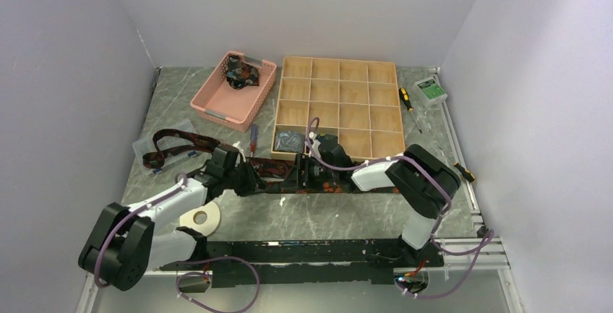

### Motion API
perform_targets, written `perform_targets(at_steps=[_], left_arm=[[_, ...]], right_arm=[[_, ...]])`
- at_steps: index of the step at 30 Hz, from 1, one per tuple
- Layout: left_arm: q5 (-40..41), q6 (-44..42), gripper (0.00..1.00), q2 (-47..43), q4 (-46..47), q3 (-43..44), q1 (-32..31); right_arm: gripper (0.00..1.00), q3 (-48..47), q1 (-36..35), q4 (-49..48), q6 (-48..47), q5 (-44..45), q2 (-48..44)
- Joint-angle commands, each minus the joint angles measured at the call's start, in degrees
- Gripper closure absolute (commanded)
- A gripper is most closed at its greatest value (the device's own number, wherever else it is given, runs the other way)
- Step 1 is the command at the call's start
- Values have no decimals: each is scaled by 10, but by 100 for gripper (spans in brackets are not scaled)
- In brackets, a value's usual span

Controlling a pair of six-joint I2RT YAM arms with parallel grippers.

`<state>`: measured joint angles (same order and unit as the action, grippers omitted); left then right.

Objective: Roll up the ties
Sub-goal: Roll the tie at the center of the board.

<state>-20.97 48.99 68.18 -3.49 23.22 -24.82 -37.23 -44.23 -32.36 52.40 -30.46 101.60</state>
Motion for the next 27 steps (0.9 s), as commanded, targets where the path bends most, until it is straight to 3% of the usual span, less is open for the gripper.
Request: perform_targets(at_steps=[1,7,13,19,27], left_arm=[[124,-40,97,-31,-199,64,-10],[207,-36,97,-25,-303,111,-37],[299,-26,97,3,-377,161,-85],[357,-15,97,37,-433,211,-118],[444,35,97,119,-537,305,-188]], right_arm=[[36,-32,1,127,-56,54,-63],[30,-66,0,289,-135,162,-148],[29,-51,0,366,-177,248,-236],[31,-18,0,376,-176,296,-286],[37,5,-1,334,-155,269,-271]])
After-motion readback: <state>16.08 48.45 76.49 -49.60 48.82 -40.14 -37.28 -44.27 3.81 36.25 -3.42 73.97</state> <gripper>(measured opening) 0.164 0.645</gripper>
